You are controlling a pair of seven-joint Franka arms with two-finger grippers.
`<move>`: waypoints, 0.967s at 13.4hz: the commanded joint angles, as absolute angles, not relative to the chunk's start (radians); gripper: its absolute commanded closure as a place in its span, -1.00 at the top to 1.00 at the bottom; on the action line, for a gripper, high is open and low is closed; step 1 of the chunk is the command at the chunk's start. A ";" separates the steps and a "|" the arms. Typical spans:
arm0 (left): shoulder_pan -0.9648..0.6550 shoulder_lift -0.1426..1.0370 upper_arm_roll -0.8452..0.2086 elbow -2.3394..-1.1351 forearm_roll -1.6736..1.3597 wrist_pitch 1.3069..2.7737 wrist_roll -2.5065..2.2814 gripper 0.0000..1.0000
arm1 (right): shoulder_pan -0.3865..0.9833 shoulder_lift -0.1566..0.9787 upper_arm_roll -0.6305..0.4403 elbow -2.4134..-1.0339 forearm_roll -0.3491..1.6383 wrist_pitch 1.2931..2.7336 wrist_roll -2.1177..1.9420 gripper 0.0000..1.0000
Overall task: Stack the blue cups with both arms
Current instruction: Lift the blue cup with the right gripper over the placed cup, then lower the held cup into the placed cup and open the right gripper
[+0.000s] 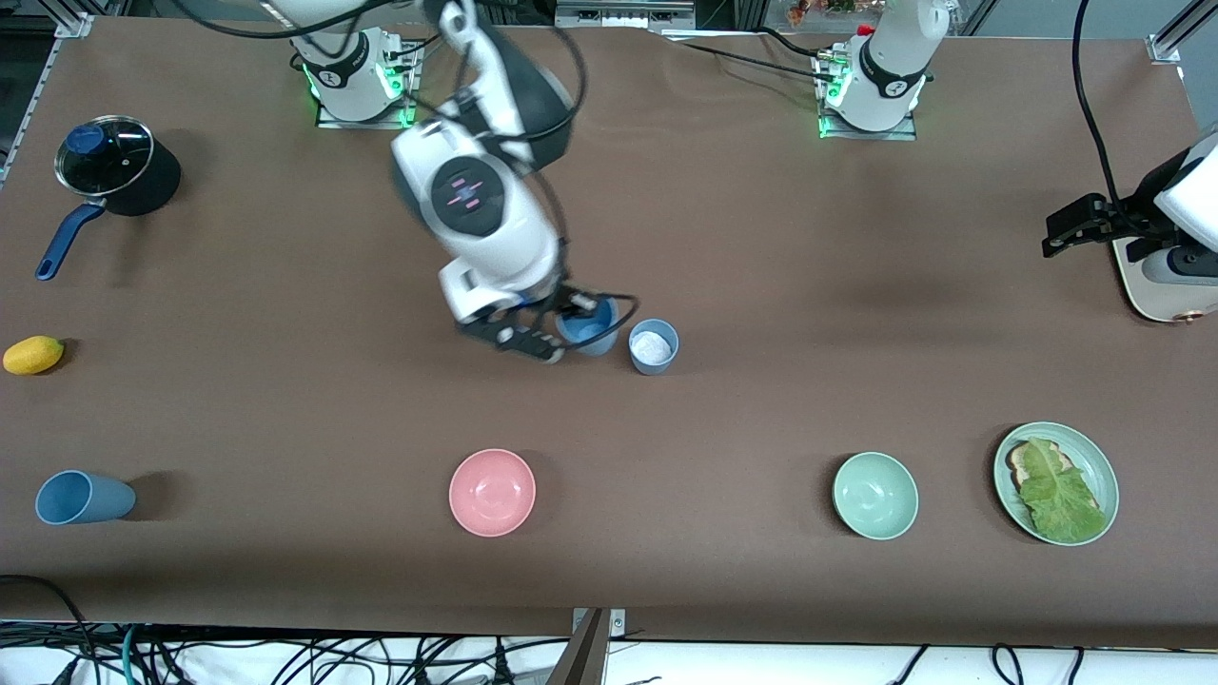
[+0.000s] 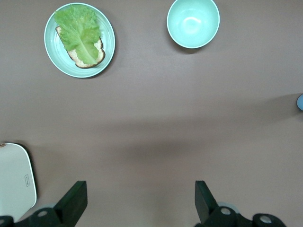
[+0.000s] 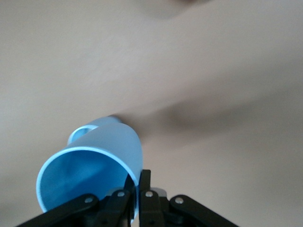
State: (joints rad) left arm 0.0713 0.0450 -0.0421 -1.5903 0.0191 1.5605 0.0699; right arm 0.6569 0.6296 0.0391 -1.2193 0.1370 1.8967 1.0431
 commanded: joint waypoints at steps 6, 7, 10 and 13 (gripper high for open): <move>0.084 0.083 -0.032 -1.537 0.008 1.606 0.089 1.00 | 0.745 0.699 0.028 -1.187 0.132 1.970 1.221 -1.00; 0.083 0.090 -0.032 -1.532 0.008 1.606 0.087 1.00 | 0.749 0.703 0.028 -1.192 0.130 1.970 1.221 -1.00; 0.097 0.097 -0.031 -1.532 0.008 1.608 0.086 1.00 | 0.755 0.713 0.028 -1.190 0.130 1.977 1.253 -1.00; 0.123 0.118 -0.035 -1.537 -0.034 1.592 0.092 1.00 | 0.753 0.718 0.023 -1.187 0.129 1.982 1.246 -1.00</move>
State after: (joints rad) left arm 0.1064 0.0880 -0.0322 -1.5650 0.0071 1.6102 0.0700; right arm 0.7442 0.7012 0.0350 -1.2187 0.1362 1.9849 1.2280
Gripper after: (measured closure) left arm 0.000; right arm 0.956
